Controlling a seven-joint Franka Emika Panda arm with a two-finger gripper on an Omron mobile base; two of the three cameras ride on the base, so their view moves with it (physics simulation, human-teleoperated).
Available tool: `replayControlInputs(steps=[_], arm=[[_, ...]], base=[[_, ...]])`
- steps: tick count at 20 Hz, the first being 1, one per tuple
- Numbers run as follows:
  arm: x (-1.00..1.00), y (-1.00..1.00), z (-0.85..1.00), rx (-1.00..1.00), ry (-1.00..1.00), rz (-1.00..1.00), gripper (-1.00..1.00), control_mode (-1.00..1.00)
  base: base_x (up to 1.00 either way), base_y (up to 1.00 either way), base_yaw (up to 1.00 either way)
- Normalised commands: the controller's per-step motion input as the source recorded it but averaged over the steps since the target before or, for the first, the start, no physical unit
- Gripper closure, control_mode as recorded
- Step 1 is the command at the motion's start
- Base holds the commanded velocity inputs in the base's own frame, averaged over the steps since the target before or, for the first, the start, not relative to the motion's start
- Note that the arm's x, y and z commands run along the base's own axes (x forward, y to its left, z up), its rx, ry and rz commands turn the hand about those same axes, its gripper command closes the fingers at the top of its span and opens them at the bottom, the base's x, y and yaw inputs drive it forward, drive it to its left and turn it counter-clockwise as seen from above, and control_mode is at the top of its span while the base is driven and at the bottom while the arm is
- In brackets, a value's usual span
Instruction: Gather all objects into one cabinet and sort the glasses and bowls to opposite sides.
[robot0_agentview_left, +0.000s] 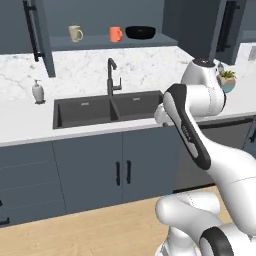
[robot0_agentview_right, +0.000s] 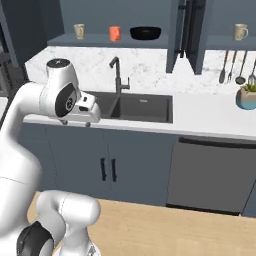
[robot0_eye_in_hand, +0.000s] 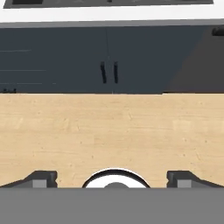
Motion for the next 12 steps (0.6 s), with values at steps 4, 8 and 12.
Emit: replayControlInputs(steps=[4, 8, 12], arm=[[0.00, 0.00, 0.00, 0.00, 0.00, 0.00, -1.00, 1.00], [0.00, 0.00, 0.00, 0.00, 0.00, 0.00, -1.00, 1.00], [0.00, 0.00, 0.00, 0.00, 0.00, 0.00, -1.00, 1.00]], base=[[-0.09, -0.57, -0.35], [-0.03, -0.54, -0.38], [0.00, -0.46, -0.36]])
